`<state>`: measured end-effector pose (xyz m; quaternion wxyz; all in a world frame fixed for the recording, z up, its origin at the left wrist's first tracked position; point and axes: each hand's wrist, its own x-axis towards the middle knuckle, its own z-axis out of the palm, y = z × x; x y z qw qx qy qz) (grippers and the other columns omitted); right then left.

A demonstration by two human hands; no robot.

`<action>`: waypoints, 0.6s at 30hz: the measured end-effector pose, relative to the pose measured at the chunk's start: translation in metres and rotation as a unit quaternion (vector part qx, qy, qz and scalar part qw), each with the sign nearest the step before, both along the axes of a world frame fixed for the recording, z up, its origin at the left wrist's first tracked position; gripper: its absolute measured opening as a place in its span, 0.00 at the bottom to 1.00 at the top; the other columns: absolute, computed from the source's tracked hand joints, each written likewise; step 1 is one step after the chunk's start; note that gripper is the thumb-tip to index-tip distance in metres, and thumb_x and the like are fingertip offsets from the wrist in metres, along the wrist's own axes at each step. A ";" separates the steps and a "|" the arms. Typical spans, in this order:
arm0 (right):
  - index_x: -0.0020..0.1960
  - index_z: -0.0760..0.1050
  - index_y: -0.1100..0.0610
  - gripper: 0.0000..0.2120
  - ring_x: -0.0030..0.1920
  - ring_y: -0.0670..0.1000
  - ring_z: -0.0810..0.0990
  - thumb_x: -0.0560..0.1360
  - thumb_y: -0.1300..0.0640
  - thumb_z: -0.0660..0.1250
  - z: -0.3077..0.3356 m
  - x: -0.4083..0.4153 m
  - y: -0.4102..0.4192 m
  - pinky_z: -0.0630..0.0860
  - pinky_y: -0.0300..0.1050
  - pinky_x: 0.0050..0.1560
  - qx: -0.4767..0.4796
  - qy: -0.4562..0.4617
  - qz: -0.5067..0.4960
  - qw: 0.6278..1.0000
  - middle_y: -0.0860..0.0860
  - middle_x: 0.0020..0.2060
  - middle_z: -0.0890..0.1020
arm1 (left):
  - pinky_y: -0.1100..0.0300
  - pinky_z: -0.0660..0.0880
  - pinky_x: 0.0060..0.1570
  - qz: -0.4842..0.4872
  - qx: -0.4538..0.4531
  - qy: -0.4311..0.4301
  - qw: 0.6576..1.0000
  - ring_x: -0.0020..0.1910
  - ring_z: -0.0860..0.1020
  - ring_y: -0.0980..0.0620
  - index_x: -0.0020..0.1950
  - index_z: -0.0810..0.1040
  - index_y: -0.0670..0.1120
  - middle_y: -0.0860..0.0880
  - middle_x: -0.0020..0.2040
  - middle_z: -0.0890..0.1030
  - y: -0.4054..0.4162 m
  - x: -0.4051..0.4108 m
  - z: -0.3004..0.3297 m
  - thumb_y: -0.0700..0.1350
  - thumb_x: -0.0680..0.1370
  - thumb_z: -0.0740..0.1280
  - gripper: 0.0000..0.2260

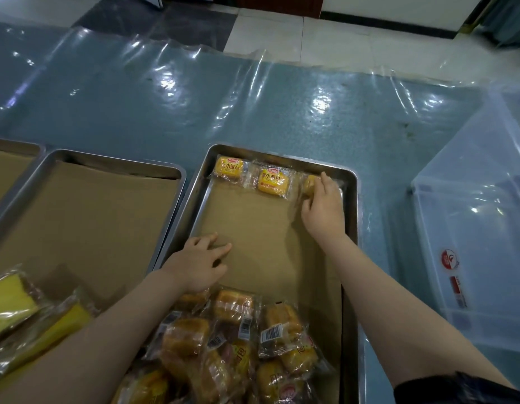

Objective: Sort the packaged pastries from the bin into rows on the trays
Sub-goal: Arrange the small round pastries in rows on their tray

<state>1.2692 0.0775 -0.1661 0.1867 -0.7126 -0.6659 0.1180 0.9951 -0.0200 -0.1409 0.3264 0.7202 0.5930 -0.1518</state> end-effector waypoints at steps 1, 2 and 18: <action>0.76 0.61 0.63 0.26 0.77 0.55 0.56 0.79 0.58 0.57 -0.004 0.003 -0.004 0.50 0.51 0.78 0.003 -0.045 0.030 0.999 0.58 0.76 0.61 | 0.45 0.59 0.71 0.001 0.000 0.001 1.000 0.77 0.44 0.47 0.78 0.53 0.61 0.55 0.80 0.46 0.000 0.000 0.000 0.58 0.81 0.53 0.25; 0.77 0.60 0.63 0.27 0.78 0.55 0.54 0.80 0.57 0.56 -0.008 0.006 -0.008 0.48 0.51 0.78 -0.009 -0.072 0.052 0.996 0.58 0.77 0.60 | 0.45 0.59 0.71 0.000 0.001 0.001 1.000 0.77 0.44 0.47 0.78 0.53 0.62 0.55 0.80 0.46 0.000 0.000 0.000 0.58 0.81 0.53 0.25; 0.80 0.50 0.57 0.30 0.79 0.53 0.45 0.82 0.52 0.57 0.014 0.010 -0.039 0.44 0.48 0.77 -0.106 -0.048 0.143 0.983 0.53 0.80 0.48 | 0.44 0.50 0.75 0.046 -0.006 -0.045 0.998 0.78 0.41 0.50 0.79 0.52 0.60 0.55 0.80 0.43 -0.010 -0.001 -0.005 0.54 0.82 0.50 0.24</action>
